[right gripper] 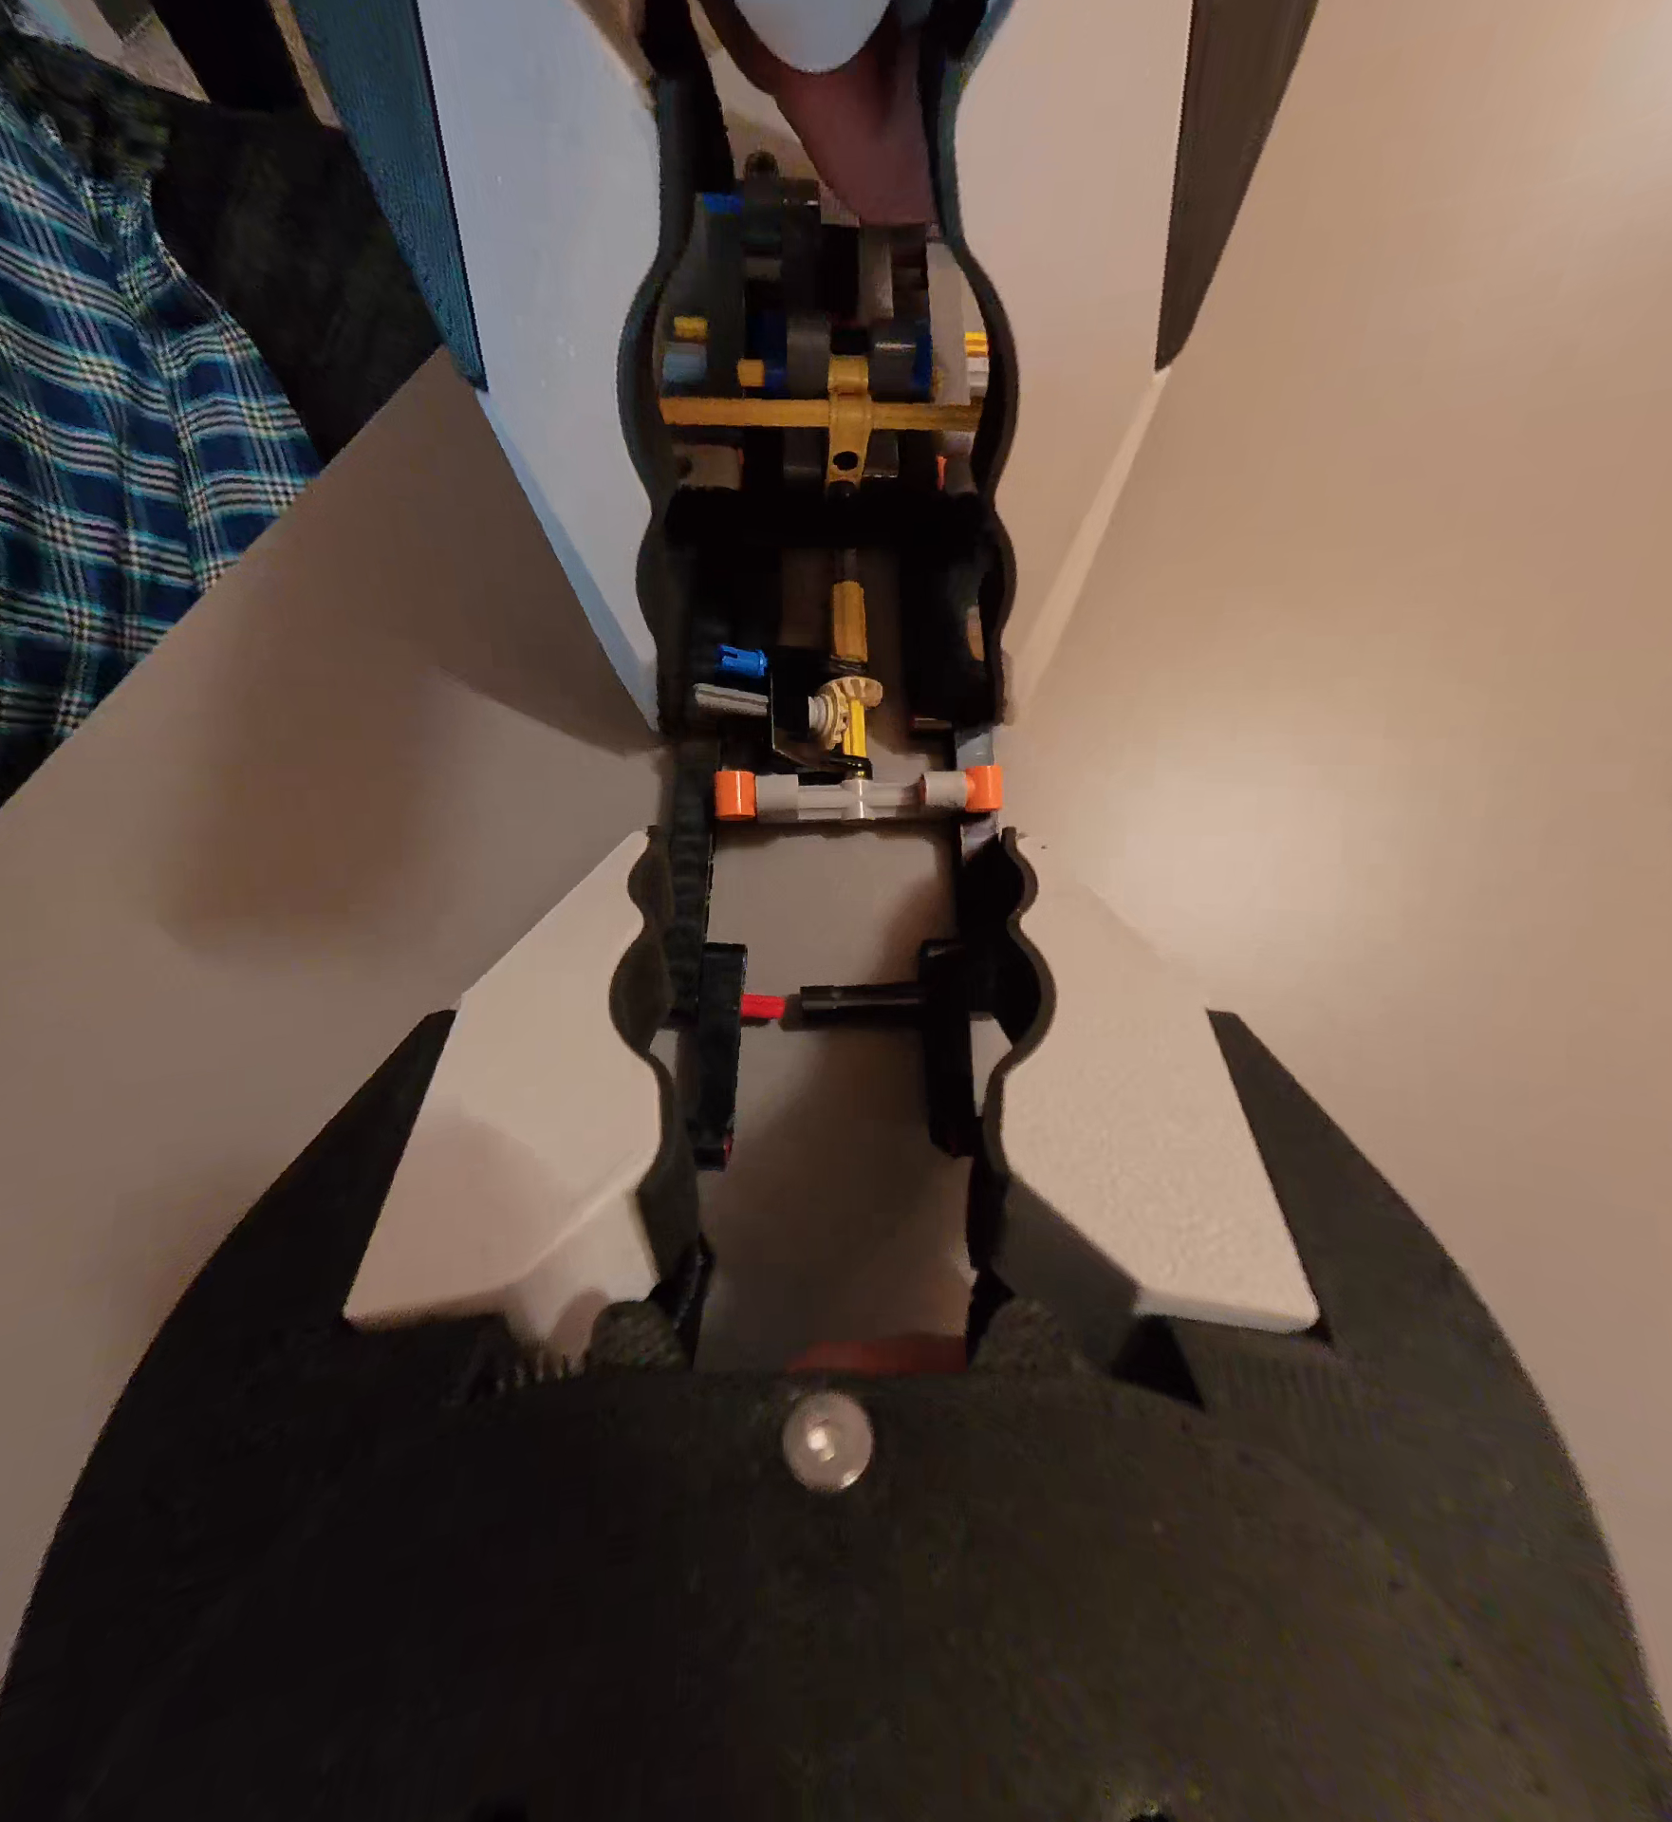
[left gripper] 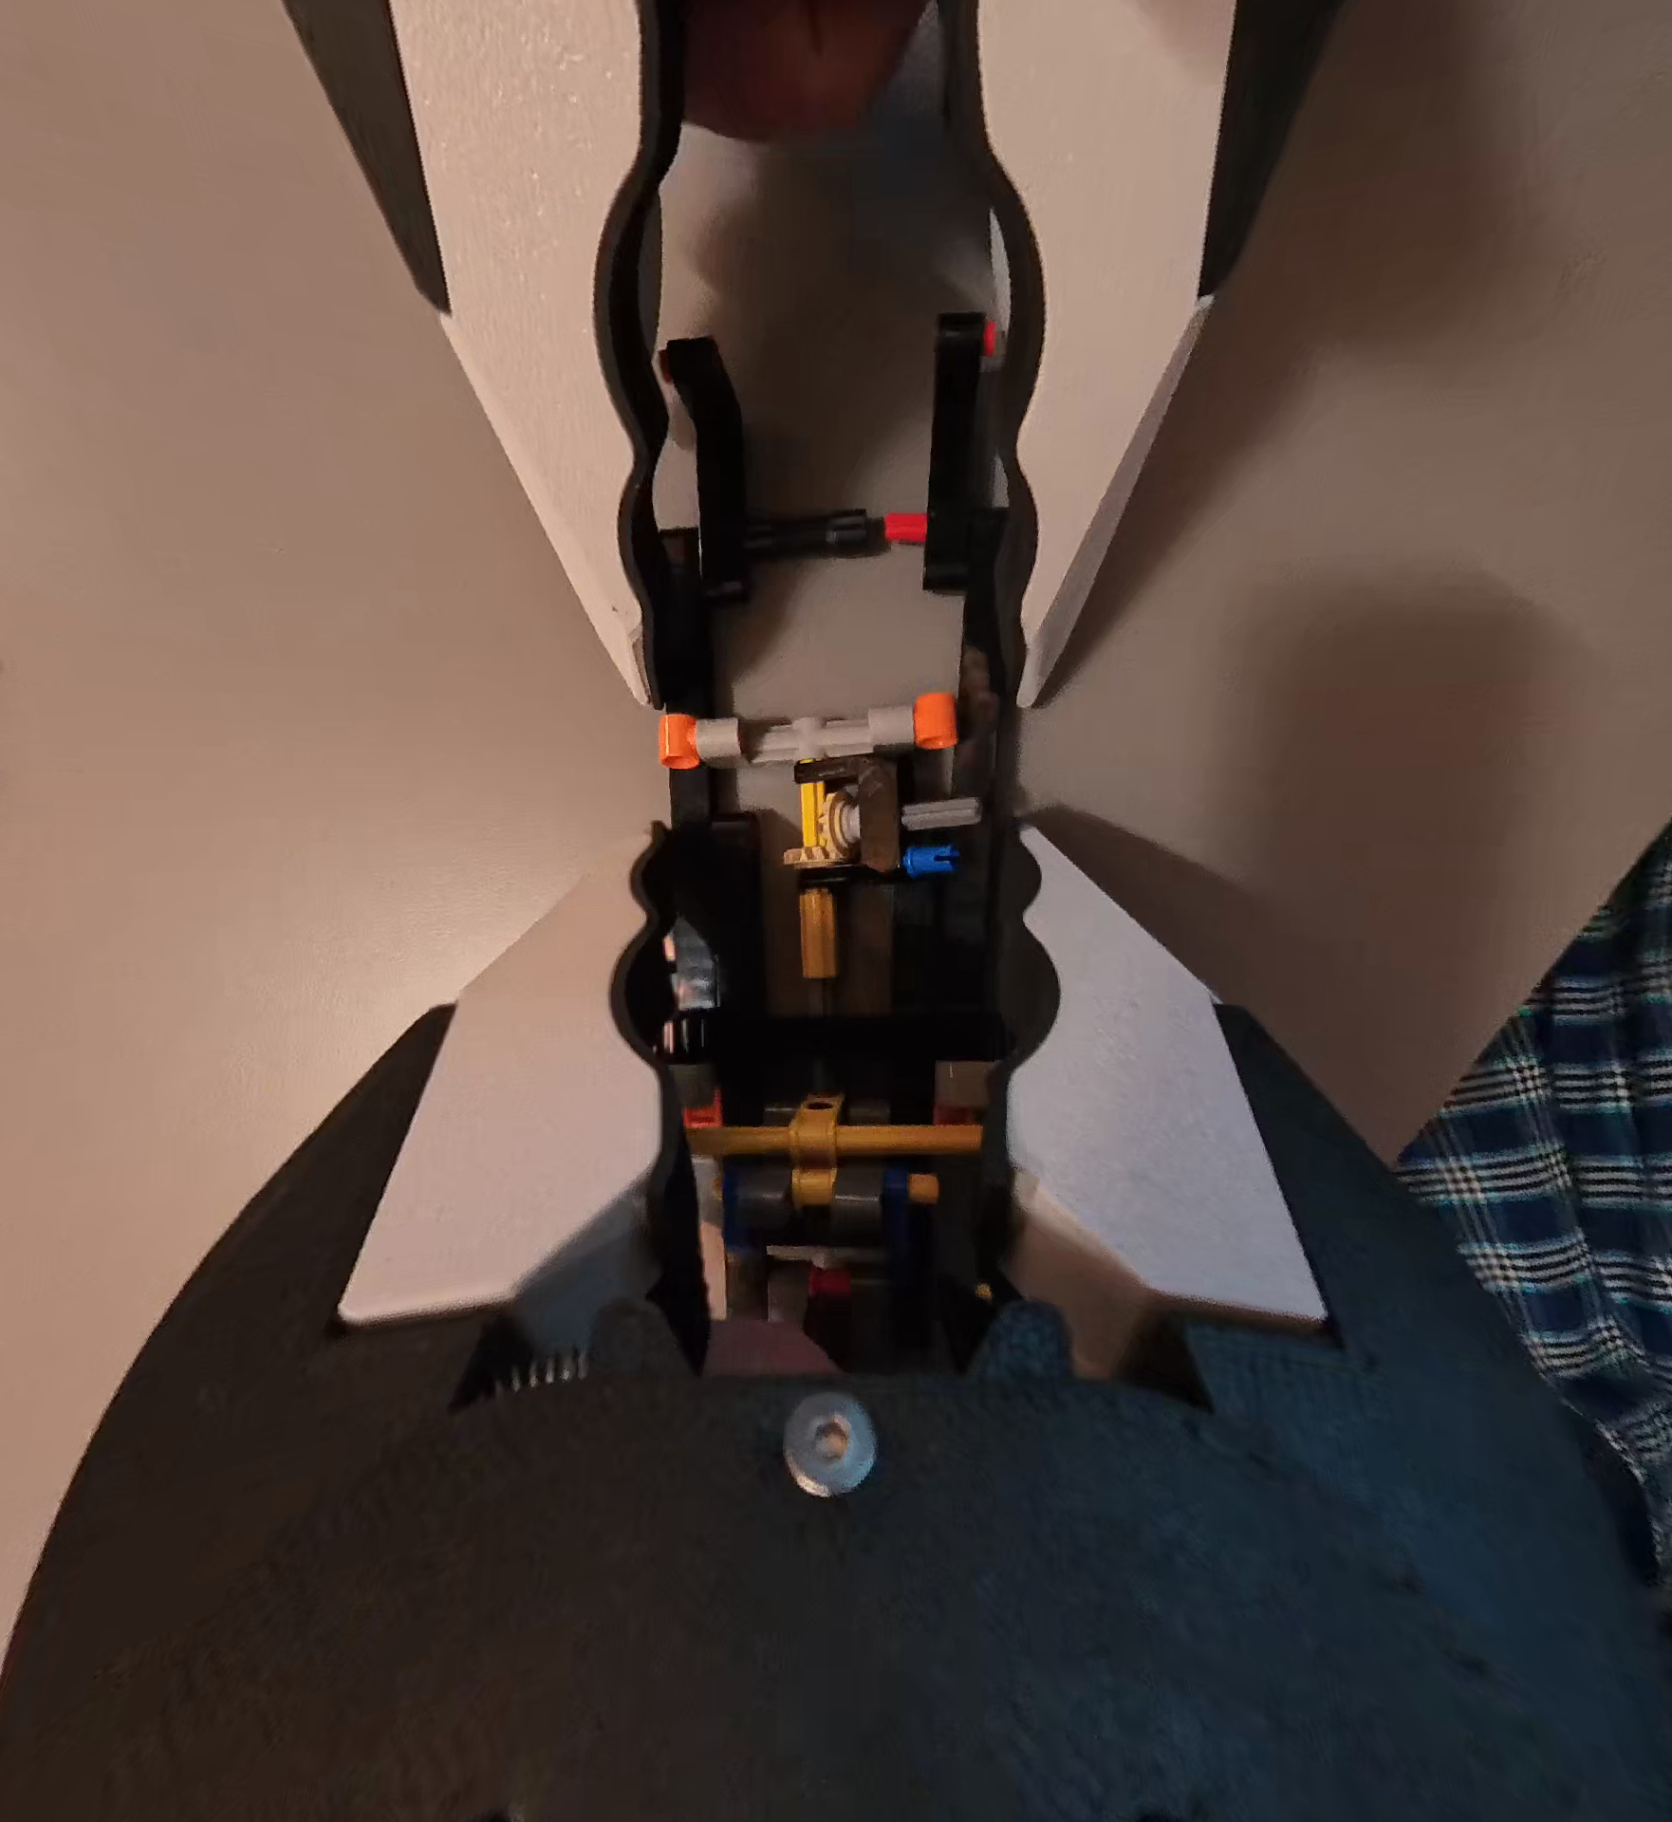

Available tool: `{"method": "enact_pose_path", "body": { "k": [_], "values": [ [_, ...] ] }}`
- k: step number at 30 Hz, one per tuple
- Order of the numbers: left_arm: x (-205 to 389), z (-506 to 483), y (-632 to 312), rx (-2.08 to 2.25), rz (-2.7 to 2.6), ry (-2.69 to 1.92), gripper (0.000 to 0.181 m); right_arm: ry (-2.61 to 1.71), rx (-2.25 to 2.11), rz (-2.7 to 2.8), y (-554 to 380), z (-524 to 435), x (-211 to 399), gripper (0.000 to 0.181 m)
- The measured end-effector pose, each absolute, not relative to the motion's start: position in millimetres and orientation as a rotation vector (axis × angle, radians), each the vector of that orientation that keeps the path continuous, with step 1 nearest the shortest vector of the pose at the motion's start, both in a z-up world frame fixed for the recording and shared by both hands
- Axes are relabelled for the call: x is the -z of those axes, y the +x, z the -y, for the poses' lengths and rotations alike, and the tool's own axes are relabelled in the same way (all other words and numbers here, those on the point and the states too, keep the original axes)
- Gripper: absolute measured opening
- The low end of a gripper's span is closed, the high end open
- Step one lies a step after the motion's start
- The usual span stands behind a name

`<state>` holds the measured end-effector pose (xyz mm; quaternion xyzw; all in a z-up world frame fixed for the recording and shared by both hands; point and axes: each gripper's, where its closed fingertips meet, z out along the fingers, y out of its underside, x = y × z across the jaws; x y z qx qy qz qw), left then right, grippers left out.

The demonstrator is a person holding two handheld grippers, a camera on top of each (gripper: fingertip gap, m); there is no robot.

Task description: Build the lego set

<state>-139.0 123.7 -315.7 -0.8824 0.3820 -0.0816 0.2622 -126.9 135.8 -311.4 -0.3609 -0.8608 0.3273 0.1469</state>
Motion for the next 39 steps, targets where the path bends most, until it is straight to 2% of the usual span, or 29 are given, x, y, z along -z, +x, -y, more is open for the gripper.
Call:
{"method": "enact_pose_path", "body": {
  "k": [3, 9, 14, 19, 24, 27, 37, 39],
  "values": [
    [315.1, -127.8, -141.4, 0.217, -1.045, -2.41, 0.062, -1.098, -0.959, 2.498, -128.3, -139.1, 309.7, 0.063],
    [307.2, -136.8, -141.4, 0.47, -0.982, -2.476, 0.06, -1.266, -1.109, 2.521, -129.0, -148.1, 301.8, 0.063],
    [304.6, -144.1, -147.6, 0.518, -0.974, -2.531, 0.06, -1.258, -1.052, 2.498, -124.2, -161.4, 294.4, 0.069],
    [304.8, -145.4, -149.6, 0.513, -0.973, -2.524, 0.06, -1.166, -1.036, 2.484, -120.2, -158.7, 281.9, 0.049],
    [312.9, -142.5, -152.6, 0.308, -1.116, -2.45, 0.061, -1.097, -0.958, 2.541, -113.5, -146.8, 294.1, 0.025],
    [315.5, -140.4, -153.0, 0.217, -1.152, -2.414, 0.061, -1.048, -0.91, 2.532, -115.3, -139.7, 301.8, 0.019],
    [315.1, -140.4, -150.1, 0.214, -1.1, -2.395, 0.061, -0.958, -0.908, 2.495, -122.9, -129.6, 312.8, 0.014],
    [315.1, -141.2, -149.8, 0.216, -1.092, -2.393, 0.061, -0.932, -0.935, 2.49, -123.1, -125.1, 313.1, 0.007]
  ]
}}
